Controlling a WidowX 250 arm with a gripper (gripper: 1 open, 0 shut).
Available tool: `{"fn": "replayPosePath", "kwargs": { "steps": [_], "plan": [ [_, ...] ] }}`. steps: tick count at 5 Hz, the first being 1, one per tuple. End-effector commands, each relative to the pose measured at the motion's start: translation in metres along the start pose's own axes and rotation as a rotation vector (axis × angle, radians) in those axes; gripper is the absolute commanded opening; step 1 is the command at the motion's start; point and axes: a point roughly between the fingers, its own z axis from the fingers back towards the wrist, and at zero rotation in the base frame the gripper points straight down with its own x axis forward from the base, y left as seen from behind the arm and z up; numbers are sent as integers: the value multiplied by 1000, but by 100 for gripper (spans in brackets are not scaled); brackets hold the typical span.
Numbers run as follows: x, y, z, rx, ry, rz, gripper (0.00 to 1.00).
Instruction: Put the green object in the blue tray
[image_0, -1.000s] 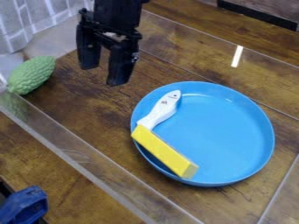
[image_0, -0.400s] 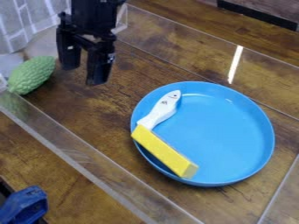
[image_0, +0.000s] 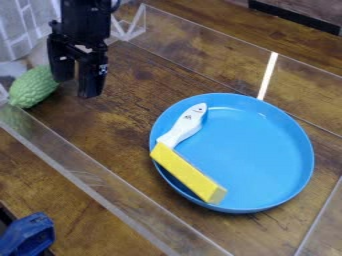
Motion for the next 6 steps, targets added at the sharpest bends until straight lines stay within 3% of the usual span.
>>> {"fn": "replayPosePath", "kwargs": {
  "steps": [1,2,4,6],
  "plan": [
    [14,22,19,34,-66,-19,100],
    [24,38,19,39,-75,-45,100],
    [22,50,6,44,-92,-40,100],
    [29,54,-3,44,-84,-24,100]
  ]
}}
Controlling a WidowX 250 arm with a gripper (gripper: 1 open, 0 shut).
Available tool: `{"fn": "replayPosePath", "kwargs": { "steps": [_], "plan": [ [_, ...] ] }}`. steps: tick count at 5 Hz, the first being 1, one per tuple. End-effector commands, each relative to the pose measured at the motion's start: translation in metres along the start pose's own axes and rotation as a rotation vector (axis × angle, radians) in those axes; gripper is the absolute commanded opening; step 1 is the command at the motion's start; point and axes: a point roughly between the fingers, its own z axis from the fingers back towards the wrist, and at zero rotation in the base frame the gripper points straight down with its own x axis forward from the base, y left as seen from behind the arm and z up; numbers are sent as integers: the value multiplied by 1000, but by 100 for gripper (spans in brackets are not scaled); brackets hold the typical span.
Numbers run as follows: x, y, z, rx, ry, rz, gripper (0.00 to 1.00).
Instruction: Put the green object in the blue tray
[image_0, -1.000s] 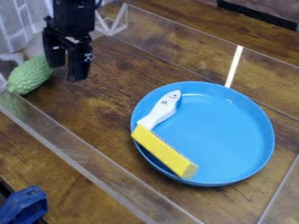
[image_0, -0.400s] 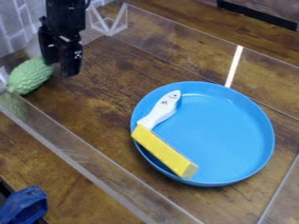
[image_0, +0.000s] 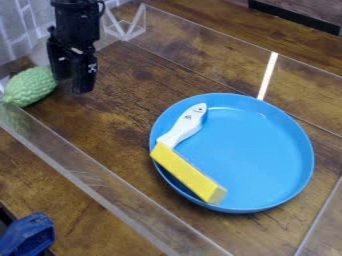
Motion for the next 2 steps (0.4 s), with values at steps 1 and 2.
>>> {"fn": "replayPosePath", "kwargs": {
  "steps": [1,2],
  "plan": [
    [11,10,9,37,-50,71,100],
    [16,9,0,31,-47,140,100]
  ]
}}
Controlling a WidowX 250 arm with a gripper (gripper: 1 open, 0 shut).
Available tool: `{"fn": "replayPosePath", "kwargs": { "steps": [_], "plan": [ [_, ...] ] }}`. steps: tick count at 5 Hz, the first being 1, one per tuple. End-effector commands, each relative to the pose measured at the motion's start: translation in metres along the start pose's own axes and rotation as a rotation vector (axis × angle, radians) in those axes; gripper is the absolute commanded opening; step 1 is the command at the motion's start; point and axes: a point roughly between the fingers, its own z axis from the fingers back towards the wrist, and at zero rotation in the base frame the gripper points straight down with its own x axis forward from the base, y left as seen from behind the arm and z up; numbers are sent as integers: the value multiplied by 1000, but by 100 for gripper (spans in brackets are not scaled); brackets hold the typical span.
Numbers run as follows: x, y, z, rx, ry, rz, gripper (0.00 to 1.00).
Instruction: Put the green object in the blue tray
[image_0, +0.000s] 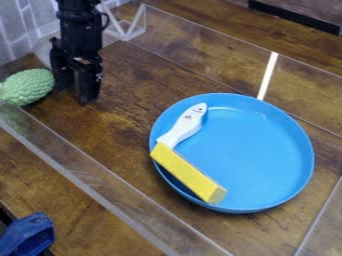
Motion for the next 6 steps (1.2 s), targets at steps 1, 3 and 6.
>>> {"fn": "replayPosePath", "kwargs": {
  "steps": [1,3,6],
  "plan": [
    [11,-1,11,27,-43,30,100],
    [13,-7,9,35,-39,47,100],
    [3,-8,8,60,-29,82,100]
  ]
}}
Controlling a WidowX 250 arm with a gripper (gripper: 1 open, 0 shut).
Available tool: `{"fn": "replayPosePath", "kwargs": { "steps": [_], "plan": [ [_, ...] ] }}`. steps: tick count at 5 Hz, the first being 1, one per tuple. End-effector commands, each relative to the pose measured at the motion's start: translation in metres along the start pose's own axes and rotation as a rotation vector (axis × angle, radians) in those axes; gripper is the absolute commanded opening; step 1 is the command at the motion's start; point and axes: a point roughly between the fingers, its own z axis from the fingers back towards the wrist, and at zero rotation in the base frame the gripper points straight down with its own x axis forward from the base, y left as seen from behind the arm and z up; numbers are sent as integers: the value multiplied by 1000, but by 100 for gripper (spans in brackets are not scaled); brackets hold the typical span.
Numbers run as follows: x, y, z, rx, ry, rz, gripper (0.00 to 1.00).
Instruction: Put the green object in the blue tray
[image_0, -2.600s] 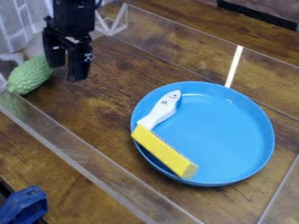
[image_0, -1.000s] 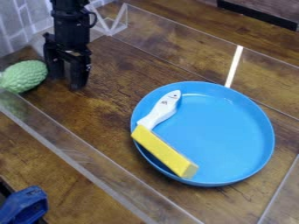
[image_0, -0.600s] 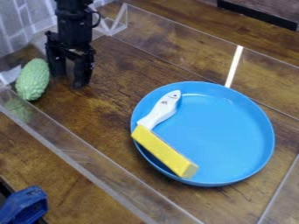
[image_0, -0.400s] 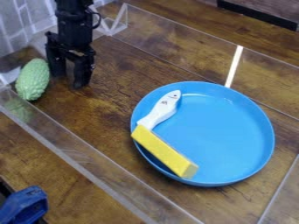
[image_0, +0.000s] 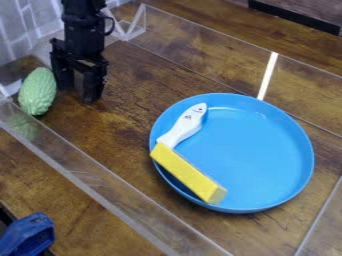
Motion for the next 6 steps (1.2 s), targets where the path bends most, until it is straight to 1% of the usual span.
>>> {"fn": "replayPosePath", "kwargs": {
  "steps": [1,3,6],
  "plan": [
    [1,-2,9,19,-23,40,100],
    [-1,-2,7,41,-19,62,100],
    [-9,0,2,80,-11,45,100]
  ]
}}
